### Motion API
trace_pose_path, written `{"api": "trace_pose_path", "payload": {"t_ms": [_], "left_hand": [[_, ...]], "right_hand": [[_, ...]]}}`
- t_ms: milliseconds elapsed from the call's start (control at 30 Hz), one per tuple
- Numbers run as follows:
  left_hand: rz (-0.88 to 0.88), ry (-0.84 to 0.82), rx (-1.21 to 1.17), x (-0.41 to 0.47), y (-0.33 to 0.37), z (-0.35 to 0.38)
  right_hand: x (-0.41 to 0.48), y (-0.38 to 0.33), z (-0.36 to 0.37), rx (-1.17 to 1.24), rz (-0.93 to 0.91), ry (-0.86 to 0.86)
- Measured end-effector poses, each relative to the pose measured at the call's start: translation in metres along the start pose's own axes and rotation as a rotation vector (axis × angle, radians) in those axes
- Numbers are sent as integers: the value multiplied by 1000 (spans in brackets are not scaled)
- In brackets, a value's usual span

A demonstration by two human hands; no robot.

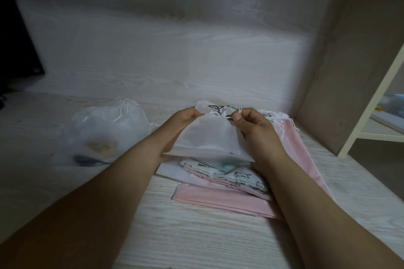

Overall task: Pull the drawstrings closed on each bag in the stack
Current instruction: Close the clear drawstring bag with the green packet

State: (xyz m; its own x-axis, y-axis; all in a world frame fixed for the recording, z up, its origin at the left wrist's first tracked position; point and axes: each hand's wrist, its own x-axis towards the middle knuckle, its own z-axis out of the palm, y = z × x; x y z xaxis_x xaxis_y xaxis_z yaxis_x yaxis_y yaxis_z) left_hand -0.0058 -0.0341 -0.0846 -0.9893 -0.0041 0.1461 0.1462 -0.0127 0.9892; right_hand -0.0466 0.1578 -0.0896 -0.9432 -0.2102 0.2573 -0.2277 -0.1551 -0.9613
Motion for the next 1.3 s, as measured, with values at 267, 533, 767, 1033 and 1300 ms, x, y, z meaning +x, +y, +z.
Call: {"api": "trace_pose_path", "payload": {"t_ms": [267,533,767,1033,1300], "left_hand": [[89,229,368,18,-2,-6],[99,345,87,3,9,-11],[-290,-95,-213,-39,35,-9],[-3,326,256,-72,24,-3],[100,583,550,-104,36,-52]], "right_hand": [[1,2,-3,-184,70,-57],[-6,-14,-4,-1,180,-301],[0,-40,14,-428,-48,13],[-43,-33,20,-504,59,3],[-49,-26,73,-571,-79,5]]}}
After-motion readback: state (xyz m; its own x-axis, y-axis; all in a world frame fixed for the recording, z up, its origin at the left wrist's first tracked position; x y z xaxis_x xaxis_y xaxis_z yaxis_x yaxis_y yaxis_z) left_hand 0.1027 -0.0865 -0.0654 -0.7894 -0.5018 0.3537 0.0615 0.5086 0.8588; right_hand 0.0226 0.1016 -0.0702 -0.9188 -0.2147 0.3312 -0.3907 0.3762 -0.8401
